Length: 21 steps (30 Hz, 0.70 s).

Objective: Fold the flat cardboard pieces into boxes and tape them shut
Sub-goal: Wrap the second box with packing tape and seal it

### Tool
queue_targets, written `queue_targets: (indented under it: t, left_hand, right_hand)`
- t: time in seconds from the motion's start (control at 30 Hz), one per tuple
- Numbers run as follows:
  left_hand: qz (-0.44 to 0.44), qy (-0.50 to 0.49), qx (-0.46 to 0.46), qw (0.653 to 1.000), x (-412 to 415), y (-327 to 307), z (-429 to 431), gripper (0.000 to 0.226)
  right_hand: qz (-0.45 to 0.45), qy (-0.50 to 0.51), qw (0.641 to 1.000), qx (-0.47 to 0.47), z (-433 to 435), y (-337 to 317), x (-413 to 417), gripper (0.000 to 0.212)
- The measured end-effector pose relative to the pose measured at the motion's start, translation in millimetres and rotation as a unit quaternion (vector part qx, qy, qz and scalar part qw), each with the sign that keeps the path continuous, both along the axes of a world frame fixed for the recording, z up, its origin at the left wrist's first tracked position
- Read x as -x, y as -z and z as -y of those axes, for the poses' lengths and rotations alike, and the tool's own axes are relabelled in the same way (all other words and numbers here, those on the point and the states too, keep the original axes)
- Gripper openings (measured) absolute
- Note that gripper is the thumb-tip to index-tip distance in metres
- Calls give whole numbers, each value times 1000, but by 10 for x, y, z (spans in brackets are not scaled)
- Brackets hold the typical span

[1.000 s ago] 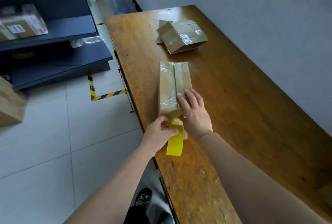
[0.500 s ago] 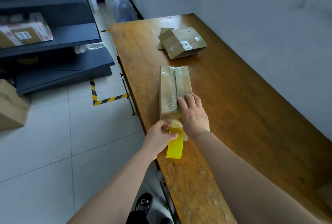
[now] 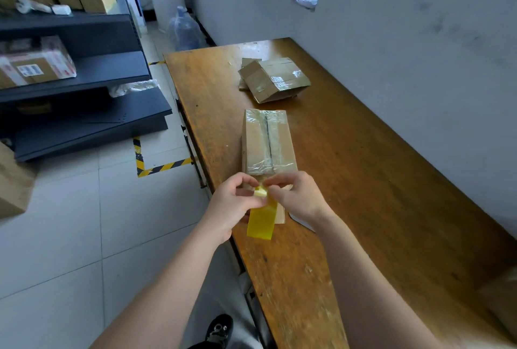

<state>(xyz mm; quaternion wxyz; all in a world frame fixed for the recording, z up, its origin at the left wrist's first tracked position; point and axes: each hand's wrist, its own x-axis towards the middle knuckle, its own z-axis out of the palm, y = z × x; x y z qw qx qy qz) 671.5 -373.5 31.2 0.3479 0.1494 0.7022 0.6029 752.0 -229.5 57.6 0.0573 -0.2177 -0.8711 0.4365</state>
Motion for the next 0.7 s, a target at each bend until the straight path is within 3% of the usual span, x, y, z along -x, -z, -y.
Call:
queue_targets:
  t: [0.23, 0.43, 0.6, 0.67, 0.7]
  left_hand:
    - [-49, 26, -15, 998, -19, -197, 106, 27]
    - [-43, 9, -7, 999, 4, -336, 121, 32]
    - [-17, 19, 13, 1000, 86, -466, 147, 24]
    - [-57, 25, 36, 997, 116, -518, 155, 22]
    - [-120, 23, 67, 990, 136, -551, 157, 21]
  right_hand:
    - [-15, 2, 1000, -26, 78, -235, -1, 5]
    - [-8, -46, 961, -274, 304, -361, 64, 10]
    - [-41, -42, 954, -295, 380, -432, 69, 17]
    - [-63, -50, 950, -302, 400, -468, 69, 16]
    - [-71, -60, 946, -312, 412, -492, 72, 16]
